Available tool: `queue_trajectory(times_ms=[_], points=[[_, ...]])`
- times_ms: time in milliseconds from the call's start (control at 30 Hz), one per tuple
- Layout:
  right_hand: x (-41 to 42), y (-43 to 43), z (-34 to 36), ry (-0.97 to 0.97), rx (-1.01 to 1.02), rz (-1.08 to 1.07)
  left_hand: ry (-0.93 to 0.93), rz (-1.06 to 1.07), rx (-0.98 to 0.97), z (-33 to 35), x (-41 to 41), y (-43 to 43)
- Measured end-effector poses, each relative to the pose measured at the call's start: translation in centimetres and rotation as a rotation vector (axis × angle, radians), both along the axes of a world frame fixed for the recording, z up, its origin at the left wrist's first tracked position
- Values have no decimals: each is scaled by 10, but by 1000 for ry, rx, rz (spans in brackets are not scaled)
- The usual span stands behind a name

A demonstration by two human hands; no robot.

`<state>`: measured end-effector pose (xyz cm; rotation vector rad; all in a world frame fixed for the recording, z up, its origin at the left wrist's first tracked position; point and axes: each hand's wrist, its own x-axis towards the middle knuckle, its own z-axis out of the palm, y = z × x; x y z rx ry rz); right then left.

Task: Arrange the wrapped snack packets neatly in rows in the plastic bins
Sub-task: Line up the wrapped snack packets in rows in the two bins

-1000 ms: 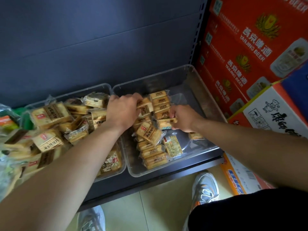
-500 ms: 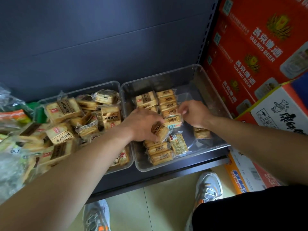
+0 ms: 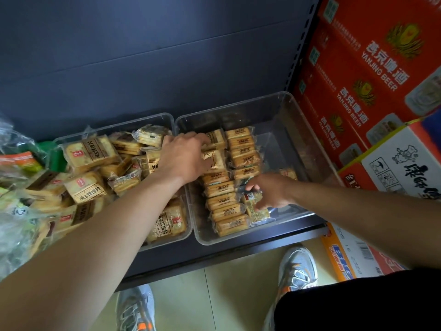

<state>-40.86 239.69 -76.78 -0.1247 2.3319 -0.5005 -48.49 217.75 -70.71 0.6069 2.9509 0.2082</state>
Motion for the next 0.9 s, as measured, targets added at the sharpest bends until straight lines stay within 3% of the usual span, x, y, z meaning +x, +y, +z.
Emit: queue_trajectory(times_ms=[133, 333, 400, 533, 700, 767, 900], points=[[-2, -1, 2, -26, 113, 61, -12, -11, 3, 2, 0, -6], [-27, 27, 46, -123, 14, -25, -68, 23, 81, 12, 3, -6], [-35, 38, 63, -118, -108, -167, -77, 47, 133, 16, 4, -7], [-47, 24, 73, 74, -364, -533, -74, 79, 218, 21, 3, -15], [-60, -13, 71, 15, -742, -769, -62, 141, 298, 26, 3, -21], [-59, -6, 65, 96, -569, -707, -60, 155, 303, 27, 4, -19], [-42, 31, 38, 251, 79, -395, -67, 112, 231, 24, 8, -4]])
